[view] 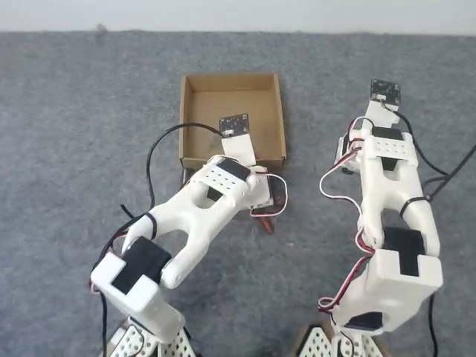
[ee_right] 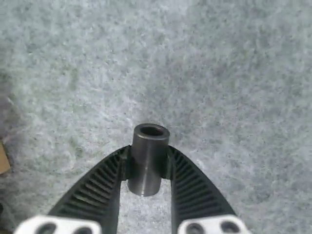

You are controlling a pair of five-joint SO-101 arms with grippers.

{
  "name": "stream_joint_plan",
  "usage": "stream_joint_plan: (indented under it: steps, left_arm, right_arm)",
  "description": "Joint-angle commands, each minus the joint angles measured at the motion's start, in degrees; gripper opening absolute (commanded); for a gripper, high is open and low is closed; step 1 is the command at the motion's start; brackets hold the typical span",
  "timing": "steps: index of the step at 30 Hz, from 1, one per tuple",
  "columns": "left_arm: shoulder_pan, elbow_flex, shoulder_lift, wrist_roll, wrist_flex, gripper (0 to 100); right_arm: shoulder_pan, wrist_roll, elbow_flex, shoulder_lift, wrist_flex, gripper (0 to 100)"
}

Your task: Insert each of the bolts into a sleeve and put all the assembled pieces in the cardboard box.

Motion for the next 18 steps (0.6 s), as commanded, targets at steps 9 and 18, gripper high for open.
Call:
stream_joint_plan:
  steps: [9,18]
  left_arm:
    - [-3.4,-2.2,0.1,0.4,0.3,14]
    - [-3.3,-12.8,10.5,0.2,8.9,5]
  right_arm:
    - [-0.7,0.7,-3.6,-0.7,-0.8,0.7]
    - [-0.8,0.8,-3.6,-0.7,-0.9,0.7]
